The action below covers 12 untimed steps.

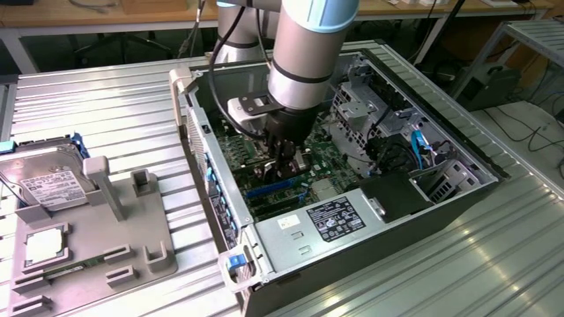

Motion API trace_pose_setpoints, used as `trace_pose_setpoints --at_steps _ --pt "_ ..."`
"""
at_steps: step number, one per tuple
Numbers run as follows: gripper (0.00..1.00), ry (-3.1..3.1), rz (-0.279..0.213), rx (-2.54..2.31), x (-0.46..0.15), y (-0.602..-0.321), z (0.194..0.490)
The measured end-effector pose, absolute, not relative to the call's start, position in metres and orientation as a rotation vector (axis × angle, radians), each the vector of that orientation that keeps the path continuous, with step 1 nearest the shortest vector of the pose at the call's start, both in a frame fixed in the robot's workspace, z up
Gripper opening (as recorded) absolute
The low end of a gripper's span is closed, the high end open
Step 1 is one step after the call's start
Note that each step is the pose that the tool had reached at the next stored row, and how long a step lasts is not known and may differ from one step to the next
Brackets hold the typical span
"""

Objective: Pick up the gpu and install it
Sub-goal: 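Insert the gpu into the slot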

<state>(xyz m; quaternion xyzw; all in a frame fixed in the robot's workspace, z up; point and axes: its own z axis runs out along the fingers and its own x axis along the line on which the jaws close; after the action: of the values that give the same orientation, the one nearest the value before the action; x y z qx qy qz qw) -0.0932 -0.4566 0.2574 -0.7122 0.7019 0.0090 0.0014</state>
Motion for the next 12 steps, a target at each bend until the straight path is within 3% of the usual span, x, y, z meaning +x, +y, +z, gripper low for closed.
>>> trace_pose_setpoints --at_steps 7,12 --pt "0.28 2.205 0.032 -2.237 -0.0940 -0.4566 0.2560" --pt "0.28 2.219 0.064 -2.251 -0.0940 -0.4567 0.2551"
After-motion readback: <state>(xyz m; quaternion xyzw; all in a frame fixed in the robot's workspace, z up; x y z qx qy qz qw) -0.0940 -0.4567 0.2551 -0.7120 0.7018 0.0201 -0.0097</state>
